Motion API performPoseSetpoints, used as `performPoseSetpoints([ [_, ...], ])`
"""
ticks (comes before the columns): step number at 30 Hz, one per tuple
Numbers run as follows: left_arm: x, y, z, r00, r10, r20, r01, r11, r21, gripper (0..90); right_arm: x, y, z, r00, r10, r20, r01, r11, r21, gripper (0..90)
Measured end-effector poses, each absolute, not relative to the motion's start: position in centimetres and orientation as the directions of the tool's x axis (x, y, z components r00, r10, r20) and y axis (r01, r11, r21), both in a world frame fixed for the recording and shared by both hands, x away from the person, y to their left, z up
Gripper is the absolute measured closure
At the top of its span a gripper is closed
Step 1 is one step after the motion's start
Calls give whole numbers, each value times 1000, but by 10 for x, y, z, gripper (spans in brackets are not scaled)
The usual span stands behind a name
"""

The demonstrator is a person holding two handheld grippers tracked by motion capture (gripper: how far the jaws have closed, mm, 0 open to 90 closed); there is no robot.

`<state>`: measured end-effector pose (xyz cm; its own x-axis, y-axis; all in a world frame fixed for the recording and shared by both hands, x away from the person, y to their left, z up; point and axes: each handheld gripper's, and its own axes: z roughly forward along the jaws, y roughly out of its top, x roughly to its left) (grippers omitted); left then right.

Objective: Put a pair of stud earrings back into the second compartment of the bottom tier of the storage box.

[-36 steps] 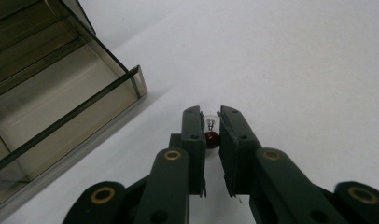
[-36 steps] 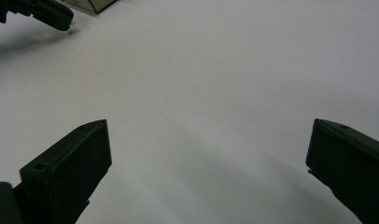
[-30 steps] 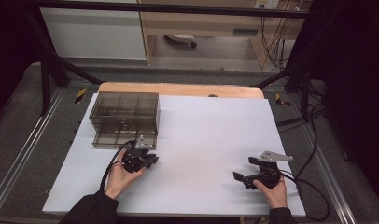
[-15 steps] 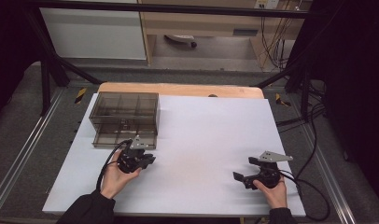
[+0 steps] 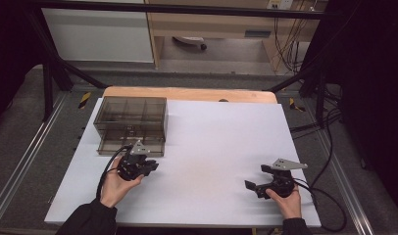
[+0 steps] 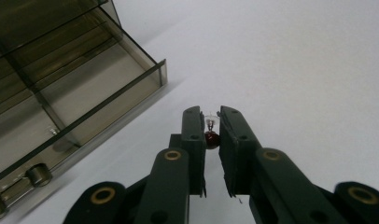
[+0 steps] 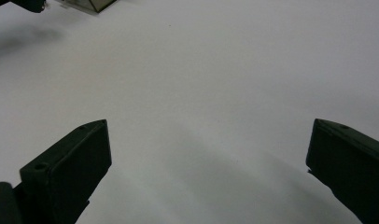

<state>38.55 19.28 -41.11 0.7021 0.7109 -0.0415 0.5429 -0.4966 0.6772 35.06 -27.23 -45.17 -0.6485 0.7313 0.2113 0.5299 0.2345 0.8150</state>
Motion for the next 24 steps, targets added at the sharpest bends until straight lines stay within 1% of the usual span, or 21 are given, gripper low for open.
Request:
performPoseSetpoints([
  [24, 392, 217, -386, 677, 734, -47, 550, -463, 696, 802, 351, -272, -452, -646, 735, 206, 530, 237, 814, 7],
])
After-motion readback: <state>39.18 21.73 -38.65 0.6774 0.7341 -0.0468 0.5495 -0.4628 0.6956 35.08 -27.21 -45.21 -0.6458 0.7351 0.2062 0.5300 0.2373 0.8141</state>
